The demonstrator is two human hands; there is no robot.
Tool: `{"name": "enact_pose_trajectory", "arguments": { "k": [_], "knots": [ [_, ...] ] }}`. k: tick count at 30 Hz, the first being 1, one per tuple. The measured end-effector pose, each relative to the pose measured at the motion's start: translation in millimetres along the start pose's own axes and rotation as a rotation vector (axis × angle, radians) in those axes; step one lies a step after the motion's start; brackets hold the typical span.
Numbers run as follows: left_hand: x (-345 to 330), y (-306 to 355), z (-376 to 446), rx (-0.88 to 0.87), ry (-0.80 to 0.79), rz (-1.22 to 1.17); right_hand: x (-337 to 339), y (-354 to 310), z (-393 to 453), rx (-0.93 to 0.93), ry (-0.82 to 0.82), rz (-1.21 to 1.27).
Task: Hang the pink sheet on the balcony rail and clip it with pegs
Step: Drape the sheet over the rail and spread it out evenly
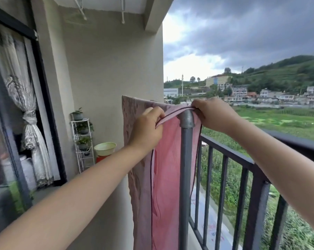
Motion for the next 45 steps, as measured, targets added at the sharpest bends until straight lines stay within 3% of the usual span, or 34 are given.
{"name": "enact_pose_trajectory", "arguments": {
  "k": [4, 8, 11, 20, 24, 29, 33, 35, 39, 45],
  "knots": [
    [-5.6, 25.4, 5.5, -0.061, 0.054, 0.012, 35.8, 23.6, -8.4, -0.07, 0.181, -0.104],
    [-7.3, 49.0, 5.0, -0.168, 0.098, 0.059, 59.6, 22.5, -36.9, 0.023, 0.383, -0.105],
    [-13.7, 36.1, -21.0, -0.217, 0.098, 0.104, 36.9, 10.3, -57.1, 0.083, 0.284, -0.086],
    [-43.7, 4.0, -74.7, 0.085, -0.216, 0.139, -6.1, 3.0, -75.0, -0.062, 0.265, 0.098],
    [-29.5, 38.4, -79.4, -0.2, -0.129, 0.139, -0.1, -0.1, -80.5, -0.094, 0.326, 0.162],
    [-30.3, 34.1, -86.4, -0.355, -0.126, 0.154, 15.7, 11.2, -94.7, -0.19, 0.408, 0.248],
    [-49.6, 16.2, -104.1, -0.242, -0.374, 0.06, -15.3, -1.0, -98.8, -0.243, 0.237, 0.356],
    [-57.2, 9.4, -112.6, -0.21, -0.409, 0.055, -32.7, -10.9, -105.7, -0.249, 0.136, 0.429],
    [-78.9, 9.2, -131.6, -0.368, -0.403, 0.134, -57.4, -17.7, -137.6, -0.319, -0.025, 0.391],
    [-164.2, 41.0, -186.4, -0.633, -0.64, 0.161, -104.0, -14.6, -243.9, -0.574, -0.303, 0.207]
  ]
}}
Point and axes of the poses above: each hand's wrist, its own z-axis towards the middle knuckle, its own x-axis out of the back of the hand, y = z × x, the point moved 8 cm from there along z, towards the middle knuckle, and after that the axes turned 6 degrees about x, right-handed, at the moved point
